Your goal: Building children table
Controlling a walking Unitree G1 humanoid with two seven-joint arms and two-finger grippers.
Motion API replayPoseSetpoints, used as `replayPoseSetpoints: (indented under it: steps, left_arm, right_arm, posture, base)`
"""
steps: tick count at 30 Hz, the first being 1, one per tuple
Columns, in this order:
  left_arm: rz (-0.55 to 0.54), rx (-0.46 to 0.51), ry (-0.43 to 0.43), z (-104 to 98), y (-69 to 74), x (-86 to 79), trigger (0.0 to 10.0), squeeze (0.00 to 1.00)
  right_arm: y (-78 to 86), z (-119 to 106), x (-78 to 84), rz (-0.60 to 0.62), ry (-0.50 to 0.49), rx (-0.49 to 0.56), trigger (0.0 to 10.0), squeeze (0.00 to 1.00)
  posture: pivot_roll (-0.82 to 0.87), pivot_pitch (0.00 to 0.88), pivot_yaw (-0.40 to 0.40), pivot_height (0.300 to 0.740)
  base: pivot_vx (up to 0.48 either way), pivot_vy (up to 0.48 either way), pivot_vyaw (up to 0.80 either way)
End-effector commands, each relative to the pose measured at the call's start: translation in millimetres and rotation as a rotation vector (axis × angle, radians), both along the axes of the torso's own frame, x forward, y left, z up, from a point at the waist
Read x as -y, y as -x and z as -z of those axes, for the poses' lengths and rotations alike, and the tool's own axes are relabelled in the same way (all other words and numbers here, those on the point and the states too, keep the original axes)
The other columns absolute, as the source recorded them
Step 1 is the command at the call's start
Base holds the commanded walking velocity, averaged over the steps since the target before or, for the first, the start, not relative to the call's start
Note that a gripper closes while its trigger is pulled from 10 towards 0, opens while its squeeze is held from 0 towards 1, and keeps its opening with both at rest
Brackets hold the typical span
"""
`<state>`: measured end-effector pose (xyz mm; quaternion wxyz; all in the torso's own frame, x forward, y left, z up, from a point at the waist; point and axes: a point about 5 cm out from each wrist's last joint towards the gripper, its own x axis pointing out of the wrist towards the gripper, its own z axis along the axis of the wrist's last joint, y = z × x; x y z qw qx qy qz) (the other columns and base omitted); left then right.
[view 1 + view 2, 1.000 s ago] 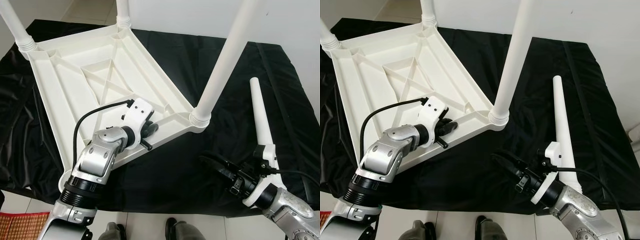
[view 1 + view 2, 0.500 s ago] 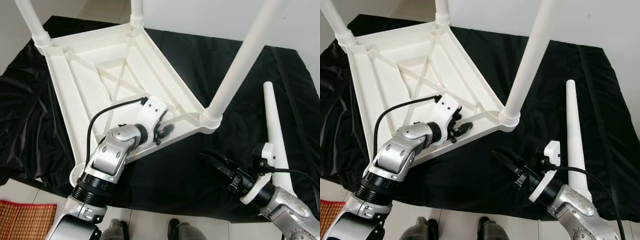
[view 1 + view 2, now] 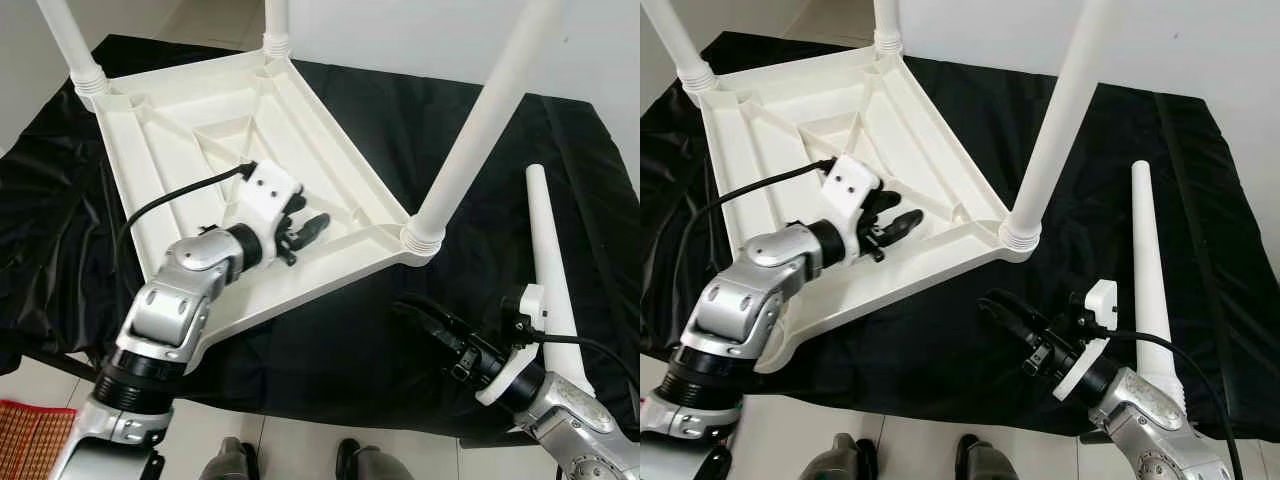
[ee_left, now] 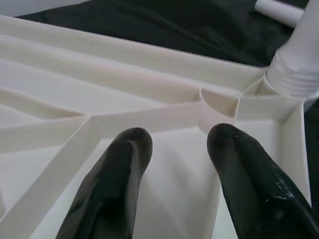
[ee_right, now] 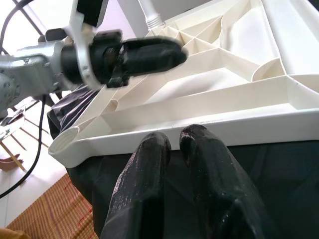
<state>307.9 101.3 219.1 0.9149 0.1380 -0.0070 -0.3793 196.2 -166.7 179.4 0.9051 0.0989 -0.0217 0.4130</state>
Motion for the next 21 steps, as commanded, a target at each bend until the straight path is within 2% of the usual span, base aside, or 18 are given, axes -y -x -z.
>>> replayPoseSetpoints:
  steps: [1, 2, 5, 12, 21]
  left_arm:
    - [0.372, -0.088, -0.066, 7, 20.4, 7.3, 10.0, 0.0]
    - [0.402, -0.125, -0.103, 14, 24.7, -0.8, 10.0, 0.0]
    - [0.432, -0.145, -0.123, 19, 28.7, -4.1, 10.0, 0.0]
    - [0.493, -0.171, -0.156, 26, 37.8, -4.1, 10.0, 0.0]
    - [0.546, -0.197, -0.207, 34, 44.1, -2.0, 10.0, 0.0]
  right_arm:
    - [0.8, 3, 2.4, -0.001, 0.012, -0.012, 10.0, 0.0]
    - [-0.2, 4, 3.5, 0.014, 0.018, -0.012, 10.0, 0.0]
    - [-1.5, 5, 4.1, 0.031, 0.017, -0.014, 10.0, 0.0]
    - [-6.1, 8, 1.3, 0.117, 0.031, -0.004, 10.0, 0.0]
    - [-4.1, 8, 5.6, 0.13, 0.034, -0.009, 10.0, 0.0]
  posture:
    - [-0.01, 0.193, -0.019, 0.74]
    - [-0.01, 0.193, -0.019, 0.74]
    - [0.0, 0.195, -0.024, 0.74]
    - [-0.01, 0.205, -0.03, 0.74]
    - [-0.02, 0.213, -0.024, 0.74]
  base:
    - [0.0, 0.0, 0.0]
    - [0.0, 0.0, 0.0]
    - [0.0, 0.0, 0.0]
    - [0.0, 0.0, 0.0]
    - [0.0, 0.0, 0.0]
